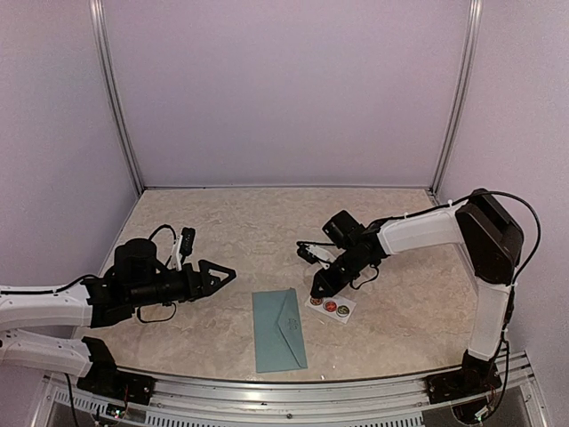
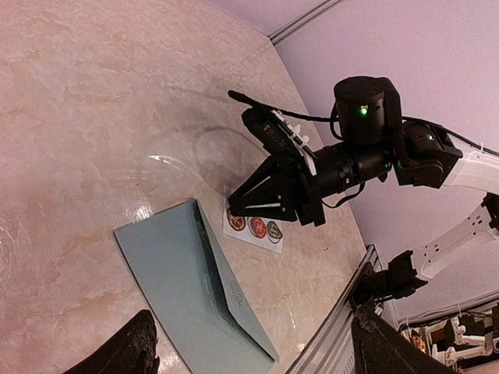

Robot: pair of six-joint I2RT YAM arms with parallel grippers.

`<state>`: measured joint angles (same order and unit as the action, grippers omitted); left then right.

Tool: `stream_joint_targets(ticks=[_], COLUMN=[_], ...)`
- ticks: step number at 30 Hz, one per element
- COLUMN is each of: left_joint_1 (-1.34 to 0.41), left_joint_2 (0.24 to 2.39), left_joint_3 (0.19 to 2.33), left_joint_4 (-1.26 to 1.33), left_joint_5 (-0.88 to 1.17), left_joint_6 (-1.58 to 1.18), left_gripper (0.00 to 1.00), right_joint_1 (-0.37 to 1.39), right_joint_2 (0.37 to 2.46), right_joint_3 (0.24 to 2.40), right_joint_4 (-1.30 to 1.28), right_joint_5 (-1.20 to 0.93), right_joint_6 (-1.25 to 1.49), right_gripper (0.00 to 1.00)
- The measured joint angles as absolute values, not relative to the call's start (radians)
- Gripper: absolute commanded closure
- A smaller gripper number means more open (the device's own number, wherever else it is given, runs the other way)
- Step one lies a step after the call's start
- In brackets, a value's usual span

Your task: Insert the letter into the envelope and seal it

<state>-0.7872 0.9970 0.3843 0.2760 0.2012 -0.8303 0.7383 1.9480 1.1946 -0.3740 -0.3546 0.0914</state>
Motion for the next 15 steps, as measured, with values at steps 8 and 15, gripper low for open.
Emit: stream_joint_targets(ticks=[8, 15], left_joint_1=[-0.791, -0.795], left_joint_2=[0.990, 0.989], left_joint_3=[0.384, 0.384], left_joint_4=[0.276, 0.276], left_joint_5=[0.200, 0.200], left_joint_6=[-0.834, -0.834], left_gripper=[0.19, 0.19], right_joint_1=[0.738, 0.738], right_joint_2=[1.929, 1.912], right_joint_3=[1.168, 1.136], right_joint_4=[-0.377, -0.376], right_joint_5=[-0.360, -0.388], right_joint_6=[0.082, 0.076], right_gripper=[0.94, 1.00])
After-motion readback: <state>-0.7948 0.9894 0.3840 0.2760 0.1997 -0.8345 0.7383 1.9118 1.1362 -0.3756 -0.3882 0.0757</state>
